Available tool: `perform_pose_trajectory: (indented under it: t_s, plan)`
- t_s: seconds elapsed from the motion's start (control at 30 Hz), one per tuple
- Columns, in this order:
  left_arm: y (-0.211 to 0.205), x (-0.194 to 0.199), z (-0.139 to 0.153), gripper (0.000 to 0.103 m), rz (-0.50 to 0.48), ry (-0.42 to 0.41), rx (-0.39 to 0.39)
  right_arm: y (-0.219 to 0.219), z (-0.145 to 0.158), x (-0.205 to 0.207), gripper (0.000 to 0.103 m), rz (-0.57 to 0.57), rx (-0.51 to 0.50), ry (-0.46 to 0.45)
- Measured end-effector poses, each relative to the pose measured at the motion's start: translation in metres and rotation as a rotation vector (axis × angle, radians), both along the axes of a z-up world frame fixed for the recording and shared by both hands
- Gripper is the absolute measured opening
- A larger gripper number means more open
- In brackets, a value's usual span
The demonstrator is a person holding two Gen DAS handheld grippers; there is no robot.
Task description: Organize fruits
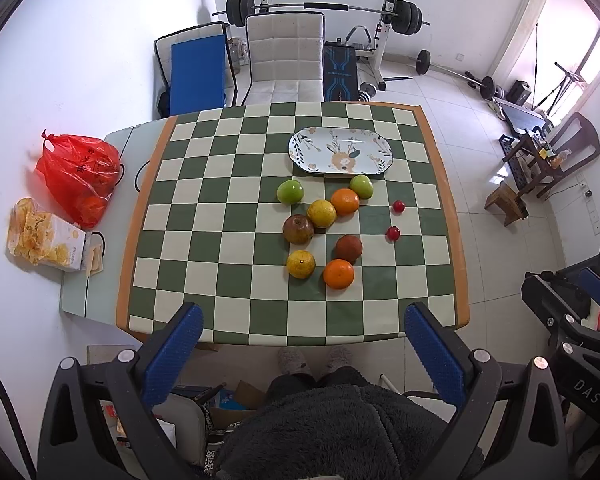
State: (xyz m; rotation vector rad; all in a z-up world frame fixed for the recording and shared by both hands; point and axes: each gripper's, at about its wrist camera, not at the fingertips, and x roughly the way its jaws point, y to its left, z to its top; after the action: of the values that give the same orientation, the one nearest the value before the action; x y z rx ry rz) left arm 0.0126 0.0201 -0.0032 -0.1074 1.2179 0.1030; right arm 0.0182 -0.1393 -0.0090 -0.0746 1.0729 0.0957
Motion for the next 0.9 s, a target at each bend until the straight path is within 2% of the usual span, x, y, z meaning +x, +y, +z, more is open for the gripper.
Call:
perform_pose_trajectory:
  t_s: [0.9]
  plan:
    - [0.002, -0.0014, 0.0054, 0.103, 0.002, -0.001, 0.007, -0.0048, 0.0045, -0.0024, 0.103, 0.001, -0.002, 0.0]
